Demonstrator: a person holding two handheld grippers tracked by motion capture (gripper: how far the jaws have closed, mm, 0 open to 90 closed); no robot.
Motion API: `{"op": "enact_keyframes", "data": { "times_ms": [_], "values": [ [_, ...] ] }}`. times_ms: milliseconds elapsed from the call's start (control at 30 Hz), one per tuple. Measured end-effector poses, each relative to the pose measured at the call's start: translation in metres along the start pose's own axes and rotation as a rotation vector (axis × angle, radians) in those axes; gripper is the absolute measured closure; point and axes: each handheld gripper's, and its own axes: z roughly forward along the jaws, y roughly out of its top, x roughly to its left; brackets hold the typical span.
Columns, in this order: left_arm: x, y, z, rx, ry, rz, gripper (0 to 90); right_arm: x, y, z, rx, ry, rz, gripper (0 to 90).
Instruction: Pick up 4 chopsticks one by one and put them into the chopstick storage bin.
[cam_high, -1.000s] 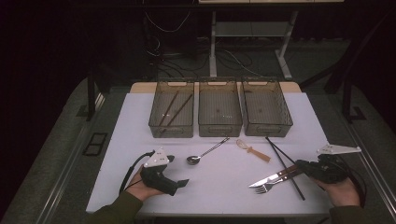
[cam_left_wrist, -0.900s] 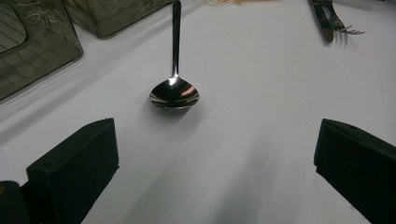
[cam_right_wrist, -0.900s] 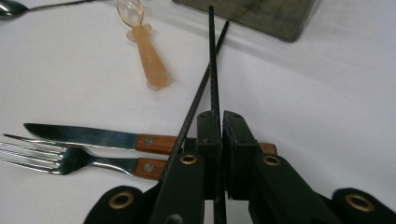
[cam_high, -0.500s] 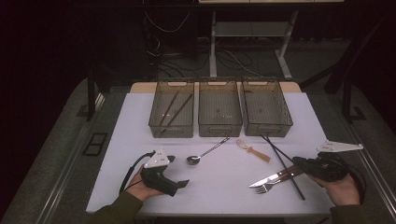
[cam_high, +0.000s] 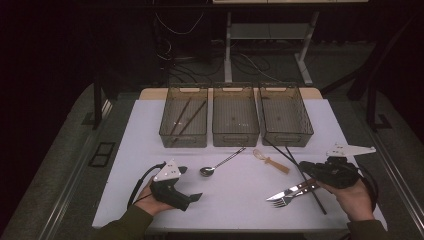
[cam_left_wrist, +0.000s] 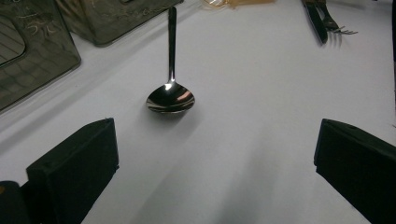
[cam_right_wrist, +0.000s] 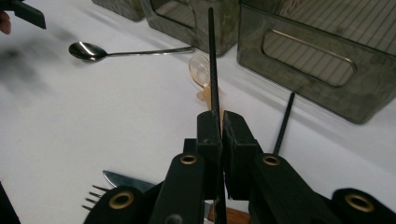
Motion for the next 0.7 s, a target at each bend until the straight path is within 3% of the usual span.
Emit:
{"op": "enact_keyframes", "data": {
  "times_ms": [300,700],
  "values": [
    [0.0,0.0,0.0,0.004,-0.003,0.006,0.0,0.021,0.015,0.009,-0.018,0.029,-0.032,86.2],
    [-0.001,0.0,0.0,-0.007,-0.003,-0.004,0.0,0.046,0.041,0.037,-0.019,0.042,-0.058,86.2]
  ]
}}
